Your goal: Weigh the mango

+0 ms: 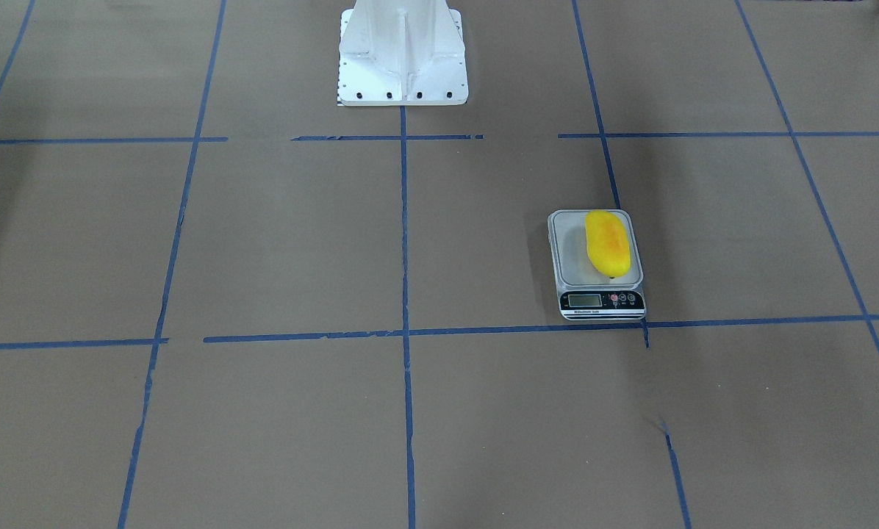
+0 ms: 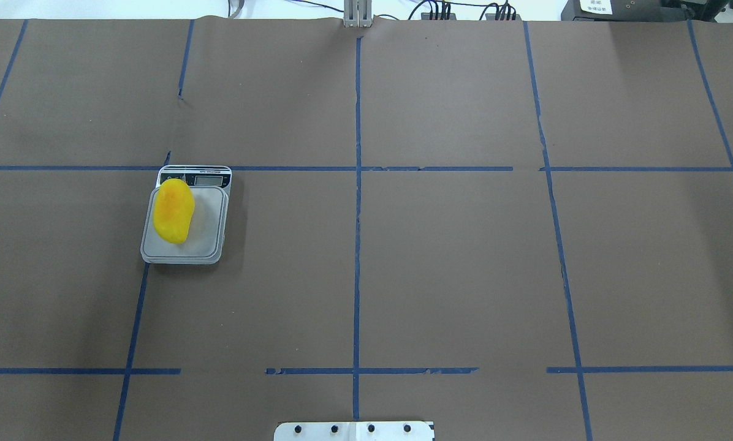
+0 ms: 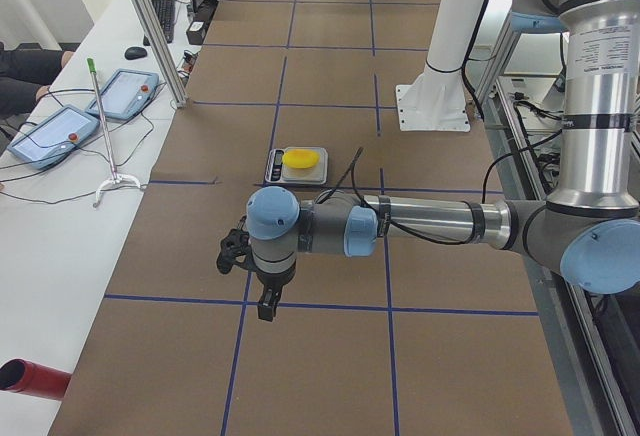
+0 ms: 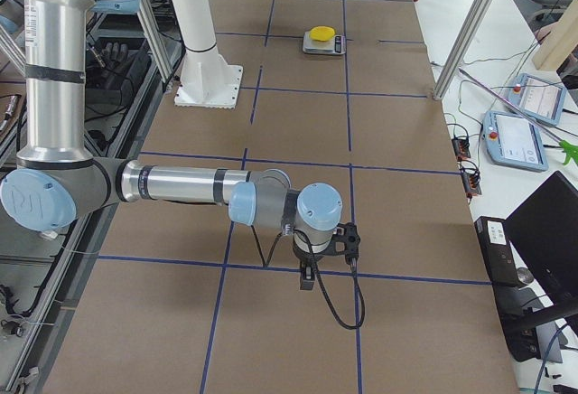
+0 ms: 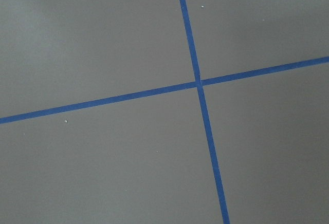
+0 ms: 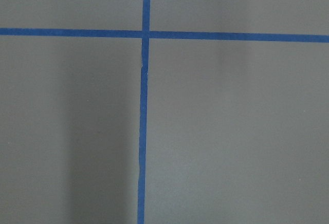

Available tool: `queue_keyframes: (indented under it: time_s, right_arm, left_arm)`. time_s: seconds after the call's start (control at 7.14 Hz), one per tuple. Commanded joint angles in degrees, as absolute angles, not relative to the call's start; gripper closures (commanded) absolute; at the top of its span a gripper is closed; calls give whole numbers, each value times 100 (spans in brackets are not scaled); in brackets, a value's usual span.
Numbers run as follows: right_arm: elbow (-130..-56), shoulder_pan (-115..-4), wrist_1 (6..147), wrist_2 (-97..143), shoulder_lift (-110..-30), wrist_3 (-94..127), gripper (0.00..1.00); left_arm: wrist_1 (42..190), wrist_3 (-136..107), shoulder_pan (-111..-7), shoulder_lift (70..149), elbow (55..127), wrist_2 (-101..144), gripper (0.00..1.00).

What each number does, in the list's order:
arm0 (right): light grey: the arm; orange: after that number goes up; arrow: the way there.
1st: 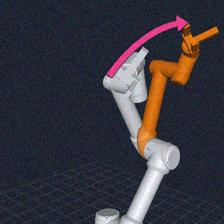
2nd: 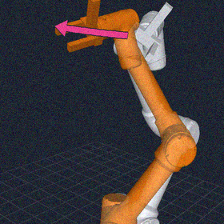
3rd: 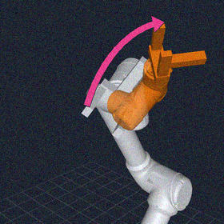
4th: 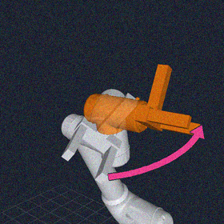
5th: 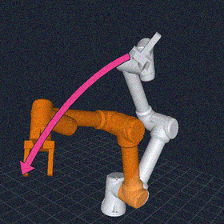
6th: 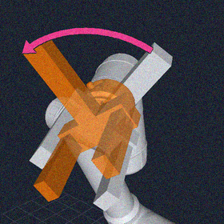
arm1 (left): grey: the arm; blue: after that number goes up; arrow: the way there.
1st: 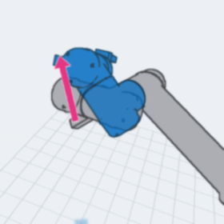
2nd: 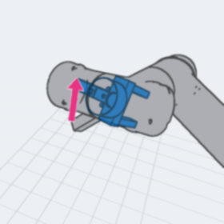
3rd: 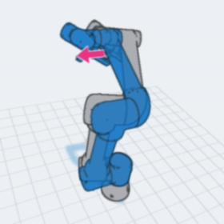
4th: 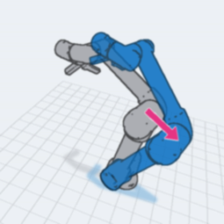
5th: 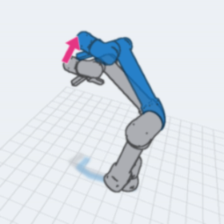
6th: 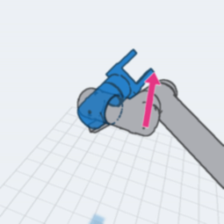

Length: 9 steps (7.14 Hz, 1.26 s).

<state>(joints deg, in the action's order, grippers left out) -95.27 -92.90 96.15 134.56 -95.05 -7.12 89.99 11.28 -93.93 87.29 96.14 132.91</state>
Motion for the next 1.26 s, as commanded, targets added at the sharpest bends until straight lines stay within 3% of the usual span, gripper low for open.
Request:
queue_keyframes:
  time_s: [0.0, 1.12]
  right_arm:
    - [-9527, -9290, 9615, 13456, -9501, -712, 0]
    - [-9527, -9290, 9615, 13456, -9501, -712, 0]
  left_arm:
    - [8520, 1178, -9439, 8798, 9659, 13298, 0]
    - [8438, 1178, -9475, 8877, 9703, 13298, 0]
